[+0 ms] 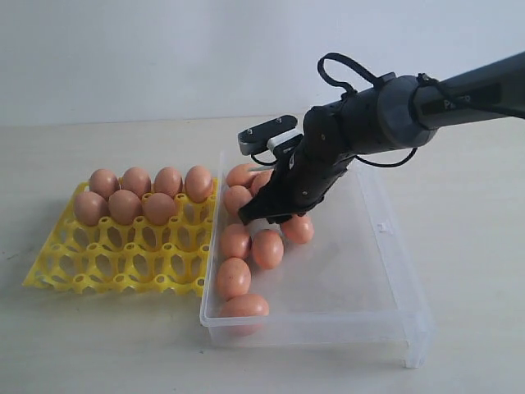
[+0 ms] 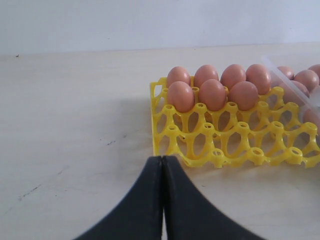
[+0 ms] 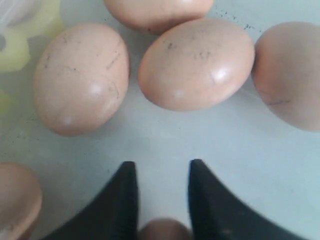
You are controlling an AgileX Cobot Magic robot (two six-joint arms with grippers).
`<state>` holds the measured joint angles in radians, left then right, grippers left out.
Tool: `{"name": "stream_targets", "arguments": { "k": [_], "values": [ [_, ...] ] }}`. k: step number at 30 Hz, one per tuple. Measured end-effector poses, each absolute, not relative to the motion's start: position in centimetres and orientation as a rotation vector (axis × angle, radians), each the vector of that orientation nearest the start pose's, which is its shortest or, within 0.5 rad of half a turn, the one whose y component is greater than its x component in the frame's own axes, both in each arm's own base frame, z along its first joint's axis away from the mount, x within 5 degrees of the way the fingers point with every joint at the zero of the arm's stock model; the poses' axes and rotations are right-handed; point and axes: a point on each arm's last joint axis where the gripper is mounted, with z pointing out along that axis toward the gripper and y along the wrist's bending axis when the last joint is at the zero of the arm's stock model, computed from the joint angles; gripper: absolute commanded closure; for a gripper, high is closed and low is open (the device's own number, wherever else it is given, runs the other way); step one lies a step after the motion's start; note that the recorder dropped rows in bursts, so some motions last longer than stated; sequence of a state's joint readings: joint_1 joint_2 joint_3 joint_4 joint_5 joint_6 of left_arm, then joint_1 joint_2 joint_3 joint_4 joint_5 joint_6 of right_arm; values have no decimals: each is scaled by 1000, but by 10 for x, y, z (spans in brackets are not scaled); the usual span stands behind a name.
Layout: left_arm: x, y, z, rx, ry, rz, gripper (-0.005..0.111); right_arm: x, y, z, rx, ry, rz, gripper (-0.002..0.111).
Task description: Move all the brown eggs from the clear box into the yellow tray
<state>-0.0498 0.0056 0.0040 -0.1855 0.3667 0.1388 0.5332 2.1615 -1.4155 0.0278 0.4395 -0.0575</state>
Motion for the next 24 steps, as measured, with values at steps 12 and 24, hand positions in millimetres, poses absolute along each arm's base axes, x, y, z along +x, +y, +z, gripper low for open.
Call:
{"name": "stream_targets", "arguments": {
  "k": [12,24],
  "values": [
    [53,-9,179,60,1854,-120,107,361,215,171,-702,2457,220,108],
    [53,-9,179,60,1854,-120,107,354,211,163,-726,2514,202,61]
  ]
}}
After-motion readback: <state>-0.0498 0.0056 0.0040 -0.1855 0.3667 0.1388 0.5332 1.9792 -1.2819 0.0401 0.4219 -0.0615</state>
